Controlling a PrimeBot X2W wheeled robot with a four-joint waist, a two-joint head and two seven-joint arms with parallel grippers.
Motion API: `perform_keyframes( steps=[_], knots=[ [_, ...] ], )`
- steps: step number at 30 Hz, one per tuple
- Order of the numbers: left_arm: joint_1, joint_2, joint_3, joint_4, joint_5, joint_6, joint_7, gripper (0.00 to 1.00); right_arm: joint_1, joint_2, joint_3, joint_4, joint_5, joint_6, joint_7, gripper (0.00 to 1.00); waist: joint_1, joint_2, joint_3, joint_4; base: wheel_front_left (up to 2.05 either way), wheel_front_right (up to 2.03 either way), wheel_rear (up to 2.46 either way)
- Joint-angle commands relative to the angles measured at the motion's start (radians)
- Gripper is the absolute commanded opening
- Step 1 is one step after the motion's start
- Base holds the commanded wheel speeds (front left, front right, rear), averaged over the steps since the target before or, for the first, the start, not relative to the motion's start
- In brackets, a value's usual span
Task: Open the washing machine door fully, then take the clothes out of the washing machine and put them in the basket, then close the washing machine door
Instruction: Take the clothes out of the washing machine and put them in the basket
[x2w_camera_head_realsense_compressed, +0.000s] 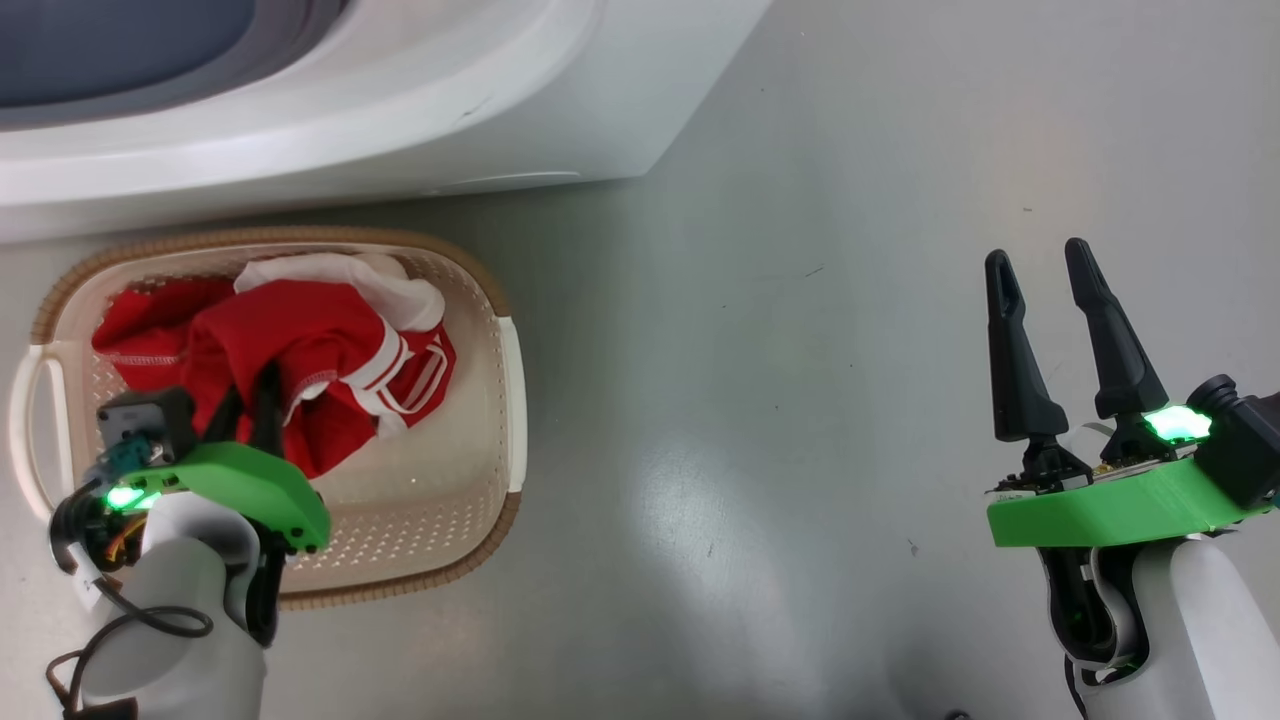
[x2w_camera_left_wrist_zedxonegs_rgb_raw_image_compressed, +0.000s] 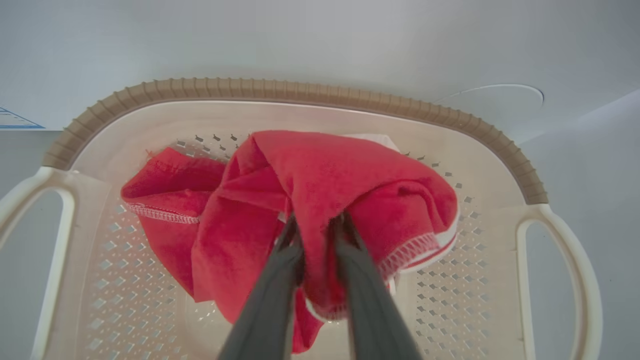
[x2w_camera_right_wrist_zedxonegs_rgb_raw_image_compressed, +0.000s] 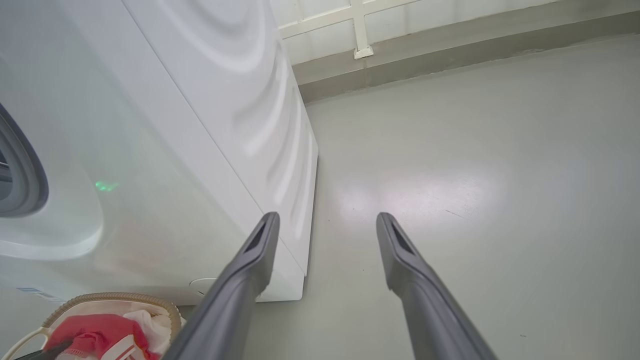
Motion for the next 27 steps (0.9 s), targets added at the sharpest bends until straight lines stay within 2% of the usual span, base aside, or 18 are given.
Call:
perform_keyframes(
  steps=[1,2,3,18,27],
  knots=[
    [0.012,0.040,0.026,0.001,0.008,-0.005,-0.005,0.62,0.001,0.000,0.022,-0.023,-0.007,0.007,-0.006,1.00,0.0000,-0.0001,-0.002,0.001,0.00,0.00,0.00],
    [0.009,0.041,0.029,0.003,0.008,-0.005,-0.005,0.88,0.000,0.000,0.022,-0.022,-0.008,0.007,-0.006,1.00,0.0000,-0.0001,-0.004,0.002,0.00,0.00,0.00],
    [0.008,0.041,0.031,0.004,0.008,-0.005,-0.005,1.00,-0.001,0.000,0.022,-0.021,-0.008,0.007,-0.006,1.00,0.0000,-0.0001,-0.006,0.002,0.00,0.00,0.00],
    [0.079,0.023,0.075,-0.074,0.003,-0.005,-0.005,1.00,0.009,0.000,0.032,0.008,-0.016,0.007,-0.006,1.00,0.0000,-0.0001,-0.118,0.013,0.00,0.00,0.00],
    [0.159,0.020,0.101,-0.198,0.003,-0.005,-0.005,1.00,0.042,0.000,0.053,0.035,-0.013,0.007,-0.006,1.00,0.0000,-0.0001,-0.236,0.013,0.00,0.00,0.00]
  ],
)
